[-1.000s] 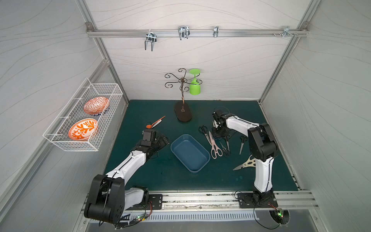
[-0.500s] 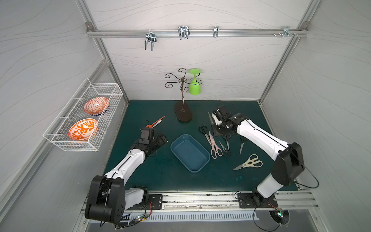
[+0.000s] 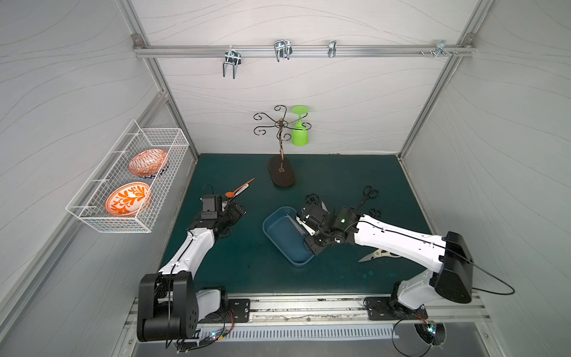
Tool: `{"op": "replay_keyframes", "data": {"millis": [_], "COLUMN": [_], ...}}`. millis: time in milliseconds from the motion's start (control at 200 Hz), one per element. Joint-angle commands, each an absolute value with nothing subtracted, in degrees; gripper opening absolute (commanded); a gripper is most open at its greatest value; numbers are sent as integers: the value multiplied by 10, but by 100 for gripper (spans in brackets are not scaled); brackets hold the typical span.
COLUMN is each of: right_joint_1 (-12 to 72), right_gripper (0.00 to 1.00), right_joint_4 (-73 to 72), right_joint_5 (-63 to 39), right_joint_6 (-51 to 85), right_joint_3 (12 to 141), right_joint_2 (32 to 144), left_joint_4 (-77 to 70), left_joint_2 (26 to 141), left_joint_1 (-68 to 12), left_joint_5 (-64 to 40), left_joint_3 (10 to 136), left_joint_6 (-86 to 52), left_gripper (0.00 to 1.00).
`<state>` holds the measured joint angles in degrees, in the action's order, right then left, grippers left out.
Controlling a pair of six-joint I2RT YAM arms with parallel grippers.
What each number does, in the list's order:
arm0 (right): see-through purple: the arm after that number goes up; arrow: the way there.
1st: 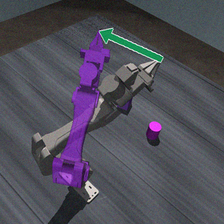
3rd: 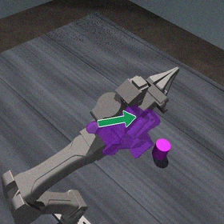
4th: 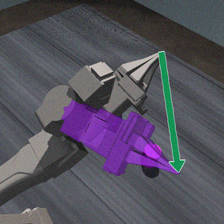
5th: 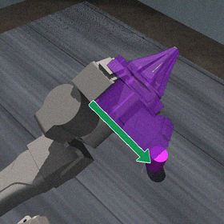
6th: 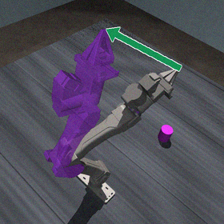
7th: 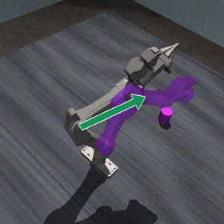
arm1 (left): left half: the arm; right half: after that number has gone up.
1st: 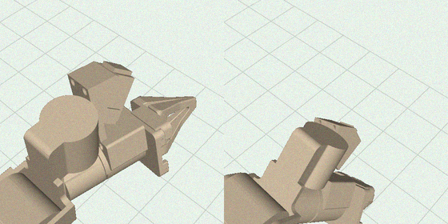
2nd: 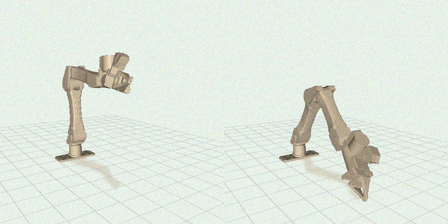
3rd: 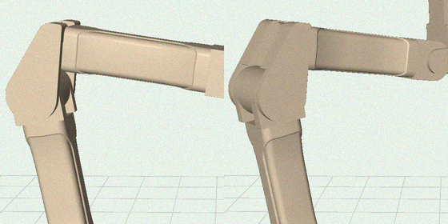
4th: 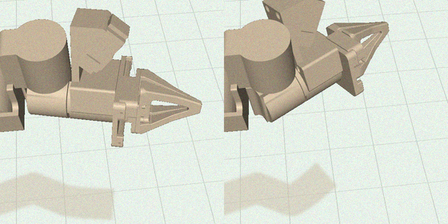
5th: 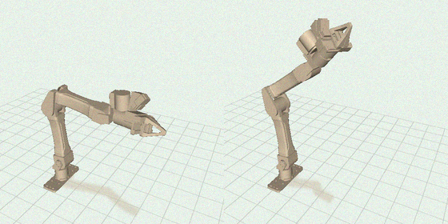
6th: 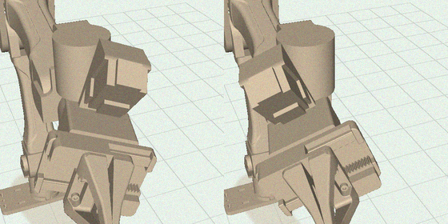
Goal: Put the scissors into the storage box
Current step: Place the scissors in the storage box.
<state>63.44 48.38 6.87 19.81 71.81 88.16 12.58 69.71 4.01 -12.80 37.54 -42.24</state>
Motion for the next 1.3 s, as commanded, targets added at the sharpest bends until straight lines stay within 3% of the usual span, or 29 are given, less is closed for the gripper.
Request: {"op": "replay_keyframes", "data": {"millis": [0,605,825,1030,1295], "right_joint_1": [644,644,644,643,586], "right_gripper": [12,15,29,46,46], "right_joint_4": [468,450,458,467,491], "right_joint_5": [75,73,77,83,53], "right_joint_6": [211,199,200,202,221], "right_joint_3": [730,802,813,821,838], "right_joint_2": [923,1105,1129,1111,1001], "left_joint_4": [114,101,101,102,104], "left_joint_2": [703,708,708,707,706], "left_joint_1": [43,43,43,43,43], "left_joint_5": [-139,-148,-149,-148,-151], "left_joint_3": [396,391,389,388,389], "left_joint_6": [-417,-428,-431,-431,-430], "left_gripper": [91,91,91,91,91]}}
